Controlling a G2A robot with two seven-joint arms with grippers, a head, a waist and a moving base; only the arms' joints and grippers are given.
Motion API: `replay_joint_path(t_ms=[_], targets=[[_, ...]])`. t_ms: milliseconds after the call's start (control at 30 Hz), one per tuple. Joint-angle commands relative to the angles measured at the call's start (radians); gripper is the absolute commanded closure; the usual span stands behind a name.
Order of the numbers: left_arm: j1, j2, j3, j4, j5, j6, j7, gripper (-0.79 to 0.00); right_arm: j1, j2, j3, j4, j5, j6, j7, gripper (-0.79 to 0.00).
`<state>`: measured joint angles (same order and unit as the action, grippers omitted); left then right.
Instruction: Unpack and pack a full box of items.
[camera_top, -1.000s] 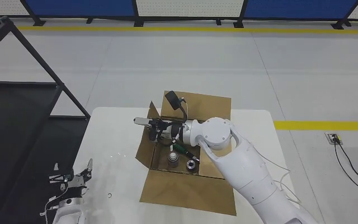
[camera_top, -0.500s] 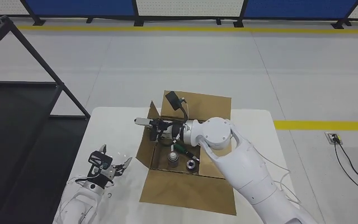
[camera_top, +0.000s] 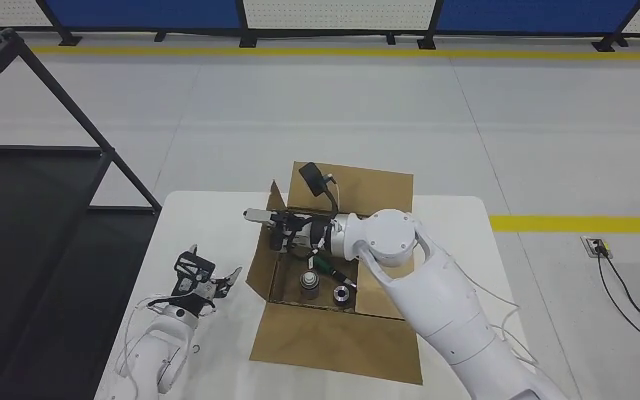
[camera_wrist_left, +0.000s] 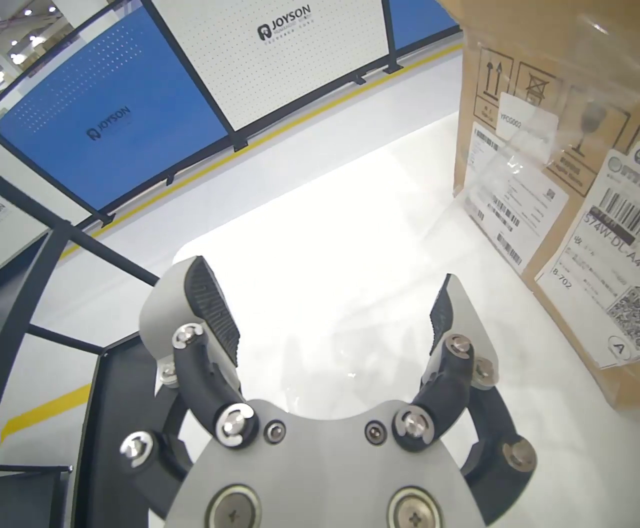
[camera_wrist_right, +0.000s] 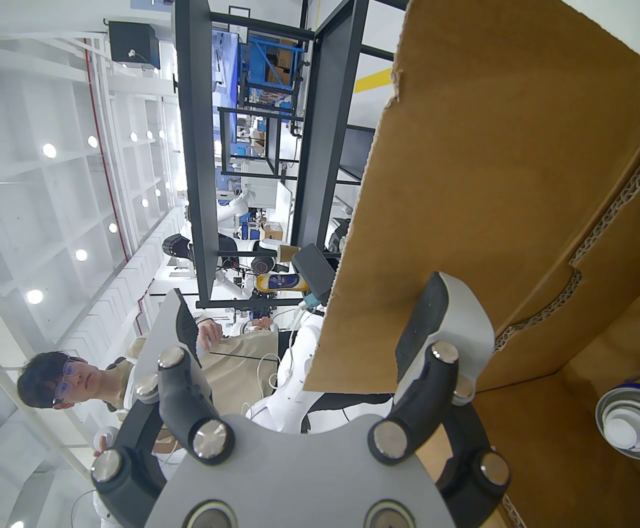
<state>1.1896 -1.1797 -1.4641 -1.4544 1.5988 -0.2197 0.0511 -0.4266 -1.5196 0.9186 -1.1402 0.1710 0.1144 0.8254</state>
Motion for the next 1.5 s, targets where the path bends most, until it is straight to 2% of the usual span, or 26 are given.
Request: replay_joint_path(t_ms=[0, 133, 367, 733, 900, 1167, 1467], targets=[[-0.027, 0.000, 0.009, 0.026, 0.013, -0.016, -0.016, -0.785, 0.000, 0.000, 0.001, -0.001, -0.002, 0.002, 0.000, -0.785], [-0.069, 0.001, 0.022, 0.080, 0.048, -0.031, -0.065, -0.785, -0.002, 0.000, 0.003, -0.005, -0.003, 0.005, -0.001, -0.785], [-0.138, -0.013, 0.057, 0.161, 0.061, 0.099, -0.128, -0.785, -0.006, 0.000, 0.008, -0.010, -0.007, 0.013, -0.005, -0.785], [-0.194, -0.041, 0.072, 0.195, -0.050, 0.303, -0.102, -0.785, -0.009, -0.001, 0.013, -0.017, -0.014, 0.023, -0.007, -0.785], [-0.190, -0.048, 0.063, 0.175, -0.072, 0.368, -0.067, -0.785, -0.009, -0.002, 0.014, -0.016, -0.014, 0.022, -0.006, -0.785], [-0.166, -0.048, 0.039, 0.130, -0.049, 0.422, -0.049, -0.785, -0.008, -0.003, 0.017, -0.008, -0.012, 0.017, -0.002, -0.785], [-0.090, -0.050, -0.031, 0.029, -0.110, 0.489, -0.013, -0.785, -0.011, -0.002, 0.026, -0.002, -0.012, 0.007, 0.005, -0.785]])
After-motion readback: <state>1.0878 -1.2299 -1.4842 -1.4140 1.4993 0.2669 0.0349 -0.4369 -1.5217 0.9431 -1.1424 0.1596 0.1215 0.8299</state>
